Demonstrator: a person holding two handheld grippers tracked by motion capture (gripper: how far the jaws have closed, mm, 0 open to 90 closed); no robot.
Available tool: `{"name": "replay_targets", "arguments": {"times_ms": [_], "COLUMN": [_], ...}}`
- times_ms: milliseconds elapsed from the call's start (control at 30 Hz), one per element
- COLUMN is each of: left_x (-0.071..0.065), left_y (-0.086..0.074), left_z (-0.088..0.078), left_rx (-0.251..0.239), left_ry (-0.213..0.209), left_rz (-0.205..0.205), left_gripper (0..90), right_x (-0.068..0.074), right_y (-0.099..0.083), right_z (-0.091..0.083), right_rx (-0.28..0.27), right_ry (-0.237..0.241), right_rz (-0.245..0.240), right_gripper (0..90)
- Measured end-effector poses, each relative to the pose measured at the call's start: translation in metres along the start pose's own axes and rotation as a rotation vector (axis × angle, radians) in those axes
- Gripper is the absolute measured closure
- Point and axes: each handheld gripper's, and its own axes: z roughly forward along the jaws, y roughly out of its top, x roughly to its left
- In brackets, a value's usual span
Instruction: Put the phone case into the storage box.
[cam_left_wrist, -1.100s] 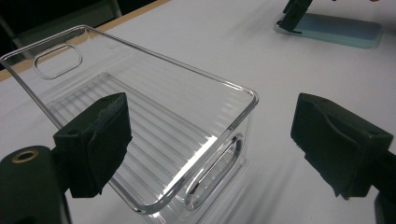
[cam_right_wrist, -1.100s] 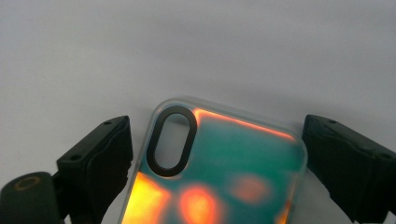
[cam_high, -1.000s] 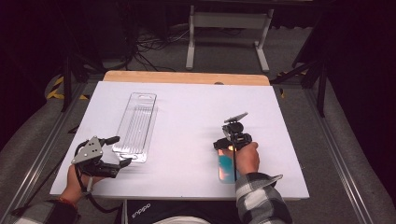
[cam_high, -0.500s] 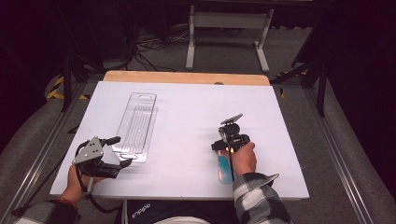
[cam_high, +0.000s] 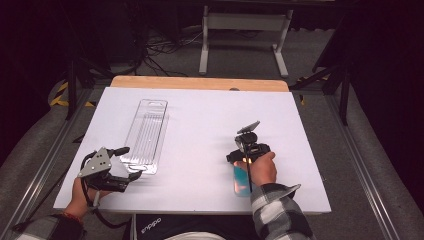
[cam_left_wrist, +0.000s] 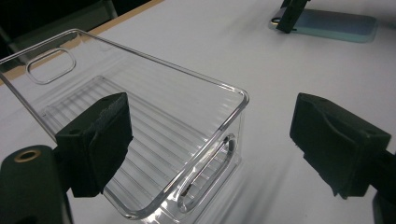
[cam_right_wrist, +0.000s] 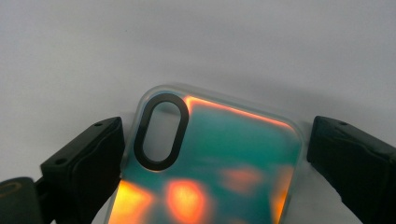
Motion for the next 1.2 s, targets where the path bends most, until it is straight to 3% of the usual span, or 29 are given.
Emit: {"name": "replay_targets", "arguments": {"times_ms": [133, 400, 733, 1100, 1200], "left_x": [-0.001, -0.003, -0.002, -0.002, -0.003], "left_y": [0.000, 0.001, 0.000, 0.000, 0.001], "left_z": [0.000, 0.002, 0.002, 0.001, 0.001], "left_rx": [0.003, -0.001, -0.001, 0.003, 0.000], "left_ry": [-0.007, -0.009, -0.006, -0.002, -0.004], "left_rz": [-0.001, 0.008, 0.000, 0.005, 0.011], "left_gripper": [13.6, 14.0, 13.9, 14.0, 14.0], "right_x": [0.002, 0.002, 0.003, 0.005, 0.008], "right_y": [0.000, -0.003, -0.005, -0.007, -0.011], "right_z": [-0.003, -0.004, -0.006, -0.023, -0.031], "right_rx": [-0.007, -0.036, -0.083, -0.175, -0.236], "right_ry": [-0.006, -0.006, -0.002, 0.010, 0.017], "right_rz": [0.001, 0.014, -0.010, -0.081, -0.125], "right_gripper": [12.2, 14.2, 14.9, 15.1, 15.3]}}
